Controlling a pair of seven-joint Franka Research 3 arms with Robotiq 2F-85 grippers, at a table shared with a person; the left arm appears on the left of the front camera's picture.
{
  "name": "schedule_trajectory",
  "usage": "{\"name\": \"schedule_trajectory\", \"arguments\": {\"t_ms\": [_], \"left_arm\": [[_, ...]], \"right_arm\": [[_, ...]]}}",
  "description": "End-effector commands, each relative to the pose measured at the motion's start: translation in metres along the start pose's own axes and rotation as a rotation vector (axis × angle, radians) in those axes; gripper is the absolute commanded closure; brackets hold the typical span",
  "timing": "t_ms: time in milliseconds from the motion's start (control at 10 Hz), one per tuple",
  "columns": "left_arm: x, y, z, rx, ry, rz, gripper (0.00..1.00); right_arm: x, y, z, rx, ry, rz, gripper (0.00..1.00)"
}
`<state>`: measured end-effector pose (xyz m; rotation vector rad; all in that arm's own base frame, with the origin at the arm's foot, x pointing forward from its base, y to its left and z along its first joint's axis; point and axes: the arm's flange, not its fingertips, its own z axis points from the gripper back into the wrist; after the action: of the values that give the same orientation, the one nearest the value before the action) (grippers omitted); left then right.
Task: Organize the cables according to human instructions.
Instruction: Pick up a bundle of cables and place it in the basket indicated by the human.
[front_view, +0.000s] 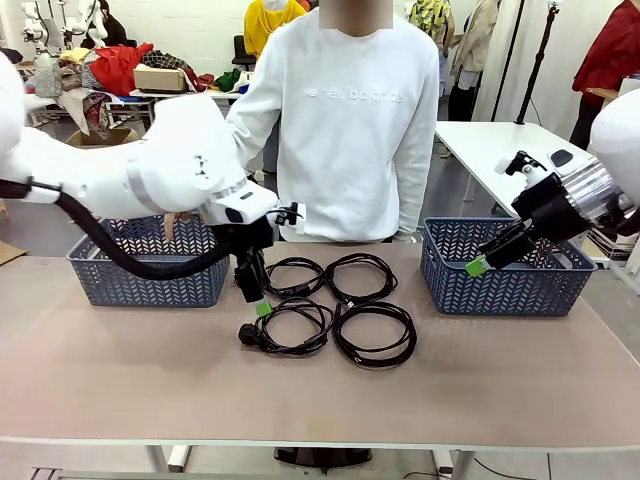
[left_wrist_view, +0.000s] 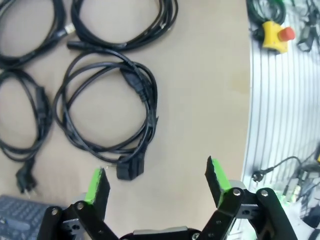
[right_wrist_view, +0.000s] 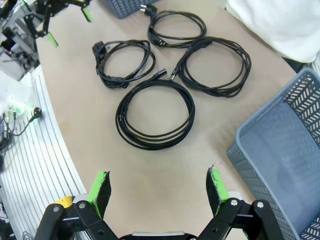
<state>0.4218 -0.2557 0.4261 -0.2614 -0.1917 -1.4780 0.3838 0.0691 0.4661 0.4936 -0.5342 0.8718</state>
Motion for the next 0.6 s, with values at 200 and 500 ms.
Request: {"name": "schedule_trajectory", "arguments": {"t_ms": [200,500], "left_arm": [[0.01,0.001,-0.031,0.046,0.079,-0.091,0.0],[0.017,-0.001,-0.034,0.021,0.064,-0.084,0.0]], "right_arm": [[0.0,-0.003,0.0,0.015,-0.026,0.02,0.0],[0.0,-0.003,0.0,0.015,-0.026,0.02,0.0]]}}
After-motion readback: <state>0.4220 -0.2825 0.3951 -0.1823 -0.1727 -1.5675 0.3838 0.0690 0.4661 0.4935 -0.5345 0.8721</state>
